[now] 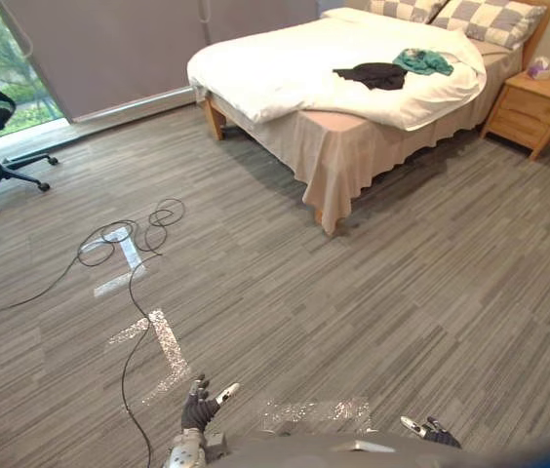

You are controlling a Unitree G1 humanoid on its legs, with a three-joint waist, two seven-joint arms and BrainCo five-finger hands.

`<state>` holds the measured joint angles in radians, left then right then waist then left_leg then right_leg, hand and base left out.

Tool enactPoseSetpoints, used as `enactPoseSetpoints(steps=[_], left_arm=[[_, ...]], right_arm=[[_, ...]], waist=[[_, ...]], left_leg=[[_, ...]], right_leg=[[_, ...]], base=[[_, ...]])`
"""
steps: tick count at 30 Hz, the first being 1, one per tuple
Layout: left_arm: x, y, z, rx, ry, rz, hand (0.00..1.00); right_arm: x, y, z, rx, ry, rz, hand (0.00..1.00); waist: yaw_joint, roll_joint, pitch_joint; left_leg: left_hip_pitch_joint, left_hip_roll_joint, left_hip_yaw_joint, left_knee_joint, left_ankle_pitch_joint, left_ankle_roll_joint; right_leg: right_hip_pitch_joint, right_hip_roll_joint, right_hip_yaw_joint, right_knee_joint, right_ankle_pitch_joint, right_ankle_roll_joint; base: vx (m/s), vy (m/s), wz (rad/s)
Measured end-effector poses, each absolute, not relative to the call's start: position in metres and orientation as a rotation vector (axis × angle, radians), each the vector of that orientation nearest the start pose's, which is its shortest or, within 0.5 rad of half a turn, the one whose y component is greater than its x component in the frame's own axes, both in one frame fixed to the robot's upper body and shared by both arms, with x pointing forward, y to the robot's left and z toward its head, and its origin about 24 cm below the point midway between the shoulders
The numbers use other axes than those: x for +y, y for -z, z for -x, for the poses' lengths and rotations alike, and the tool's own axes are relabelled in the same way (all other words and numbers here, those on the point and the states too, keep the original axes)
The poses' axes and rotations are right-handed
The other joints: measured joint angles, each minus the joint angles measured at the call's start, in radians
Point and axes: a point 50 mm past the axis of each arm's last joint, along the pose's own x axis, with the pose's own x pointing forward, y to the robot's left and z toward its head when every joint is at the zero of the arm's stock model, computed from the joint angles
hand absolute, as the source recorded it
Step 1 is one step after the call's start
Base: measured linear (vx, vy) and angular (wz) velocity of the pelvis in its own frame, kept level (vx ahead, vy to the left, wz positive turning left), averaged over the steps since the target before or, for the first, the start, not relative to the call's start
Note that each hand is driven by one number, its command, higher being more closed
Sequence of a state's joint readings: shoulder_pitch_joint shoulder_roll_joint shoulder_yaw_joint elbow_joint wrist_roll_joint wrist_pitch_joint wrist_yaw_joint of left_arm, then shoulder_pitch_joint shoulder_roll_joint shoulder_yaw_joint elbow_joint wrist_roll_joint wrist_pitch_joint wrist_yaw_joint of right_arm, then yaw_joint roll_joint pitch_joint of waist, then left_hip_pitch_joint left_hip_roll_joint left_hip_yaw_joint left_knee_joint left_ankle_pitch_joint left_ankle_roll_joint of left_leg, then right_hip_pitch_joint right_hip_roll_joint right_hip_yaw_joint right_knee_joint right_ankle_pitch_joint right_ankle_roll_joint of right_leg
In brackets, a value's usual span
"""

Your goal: Tidy the bed and pick cloth on bed and put in laundry

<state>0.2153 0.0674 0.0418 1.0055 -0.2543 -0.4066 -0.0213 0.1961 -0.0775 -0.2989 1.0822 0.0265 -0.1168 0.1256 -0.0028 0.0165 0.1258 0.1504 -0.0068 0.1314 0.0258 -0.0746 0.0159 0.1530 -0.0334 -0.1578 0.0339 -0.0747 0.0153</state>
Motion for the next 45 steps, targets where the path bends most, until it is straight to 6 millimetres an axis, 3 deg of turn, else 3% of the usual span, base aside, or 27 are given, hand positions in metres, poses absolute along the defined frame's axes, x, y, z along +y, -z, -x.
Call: enactPoseSetpoints(steps=[8,15,24,29,34,45], left_arm=[[0.185,0.148,-0.084,0.786,-0.206,0.185,0.0],[0.183,0.154,-0.088,0.895,-0.216,0.208,0.0],[0.19,0.162,-0.083,1.046,-0.384,0.247,0.0],[0.198,0.161,-0.081,1.075,-0.466,0.156,0.0],[0.202,0.164,-0.076,1.163,-0.479,0.187,0.0],[0.218,0.167,-0.052,1.251,-0.452,0.083,0.0]], right_arm=[[-0.215,0.166,-0.041,1.13,0.287,-0.167,0.0],[-0.214,0.166,-0.044,1.126,0.283,-0.166,0.0],[-0.214,0.166,-0.044,1.126,0.277,-0.16,0.0],[-0.213,0.166,-0.045,1.125,0.273,-0.16,0.0],[-0.213,0.166,-0.044,1.125,0.272,-0.16,0.0],[-0.206,0.166,-0.051,1.111,0.267,-0.178,0.0]], waist=[[-0.001,0.001,0.006],[0.012,-0.007,0.012],[0.015,-0.01,0.019],[0.017,-0.014,0.023],[0.017,-0.016,0.023],[0.017,-0.038,0.063]], left_leg=[[0.076,0.003,0.005,-0.061,0.005,-0.002],[0.086,0.005,0.021,-0.062,-0.003,-0.013],[0.1,0.003,0.019,-0.097,0.019,-0.009],[0.111,0.0,0.014,-0.115,0.029,-0.004],[0.113,-0.006,-0.005,-0.121,0.036,0.0],[0.128,-0.011,0.001,-0.121,0.032,-0.005]], right_leg=[[0.065,0.01,-0.017,-0.046,0.009,0.013],[0.073,0.011,-0.015,-0.053,0.01,0.014],[0.077,0.011,-0.02,-0.053,0.008,0.014],[0.08,0.01,-0.028,-0.052,0.004,0.01],[0.081,0.004,-0.048,-0.051,-0.001,0.01],[0.094,-0.001,-0.043,-0.051,-0.001,0.01]], base=[[0.15,-0.015,0.0],[0.03,-0.004,-0.05],[-0.03,-0.001,0.01],[0.0,0.001,0.02],[0.03,0.007,0.12],[0.01,0.003,-0.01]])
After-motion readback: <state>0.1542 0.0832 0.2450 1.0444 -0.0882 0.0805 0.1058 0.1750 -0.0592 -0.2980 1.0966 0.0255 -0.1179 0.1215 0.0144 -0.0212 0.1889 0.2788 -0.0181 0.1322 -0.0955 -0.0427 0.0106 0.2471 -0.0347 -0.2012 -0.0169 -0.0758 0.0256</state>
